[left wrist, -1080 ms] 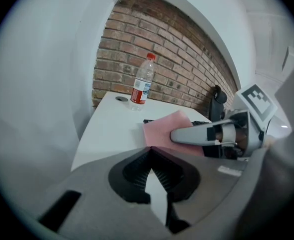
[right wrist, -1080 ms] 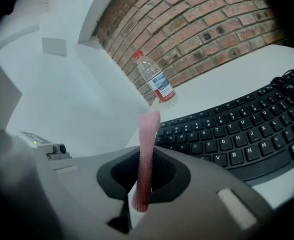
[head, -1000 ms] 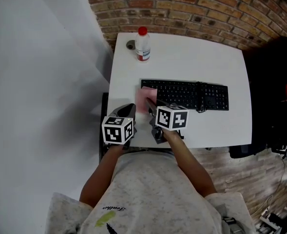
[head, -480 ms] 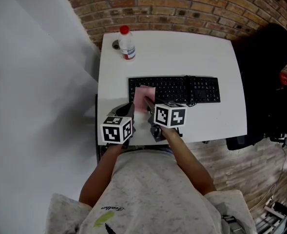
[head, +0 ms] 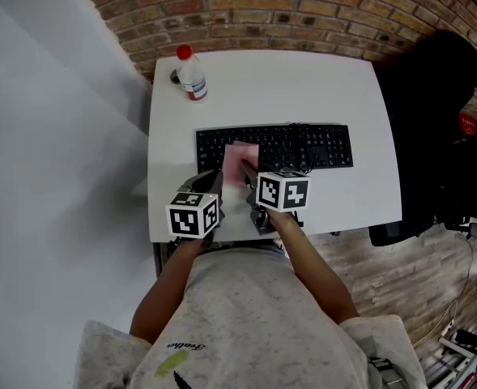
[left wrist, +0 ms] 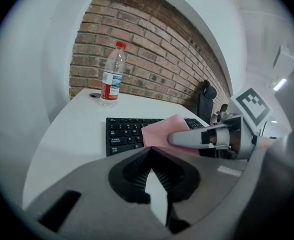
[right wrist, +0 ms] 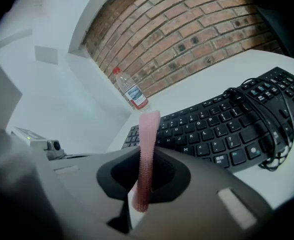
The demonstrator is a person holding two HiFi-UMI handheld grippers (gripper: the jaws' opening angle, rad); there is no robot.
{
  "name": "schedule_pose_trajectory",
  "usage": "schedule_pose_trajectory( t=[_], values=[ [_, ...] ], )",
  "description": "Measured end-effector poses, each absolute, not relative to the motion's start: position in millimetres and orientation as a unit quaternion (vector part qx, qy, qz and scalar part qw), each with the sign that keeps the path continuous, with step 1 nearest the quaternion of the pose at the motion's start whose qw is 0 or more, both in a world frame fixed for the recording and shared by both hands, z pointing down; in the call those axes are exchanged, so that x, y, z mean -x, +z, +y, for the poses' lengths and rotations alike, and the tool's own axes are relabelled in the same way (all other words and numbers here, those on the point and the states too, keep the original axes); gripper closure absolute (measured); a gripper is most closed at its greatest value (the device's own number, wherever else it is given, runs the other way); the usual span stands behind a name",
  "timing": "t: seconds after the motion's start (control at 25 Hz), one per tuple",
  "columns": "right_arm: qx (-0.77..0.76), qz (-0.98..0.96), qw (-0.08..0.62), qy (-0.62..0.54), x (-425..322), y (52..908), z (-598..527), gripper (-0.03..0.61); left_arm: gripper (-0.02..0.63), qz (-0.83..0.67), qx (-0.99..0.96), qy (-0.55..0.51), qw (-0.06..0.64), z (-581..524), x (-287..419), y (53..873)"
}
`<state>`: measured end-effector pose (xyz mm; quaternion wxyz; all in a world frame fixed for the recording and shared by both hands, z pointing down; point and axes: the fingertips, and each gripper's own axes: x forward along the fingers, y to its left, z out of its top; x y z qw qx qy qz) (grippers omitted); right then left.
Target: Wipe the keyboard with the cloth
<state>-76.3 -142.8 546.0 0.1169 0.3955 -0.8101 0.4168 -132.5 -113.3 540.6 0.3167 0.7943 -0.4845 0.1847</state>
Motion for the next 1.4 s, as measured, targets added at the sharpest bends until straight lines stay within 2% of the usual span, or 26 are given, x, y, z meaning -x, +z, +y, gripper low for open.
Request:
schedule_pose_trajectory(
  t=[1.4],
  values=[
    [-0.425,-0.803,0.121,0.399,-58.0,545.6,-145.2,0.554,0.617,-0.461,-0.809,0.186,0.312,-122.0,10.0,539.7]
  ],
)
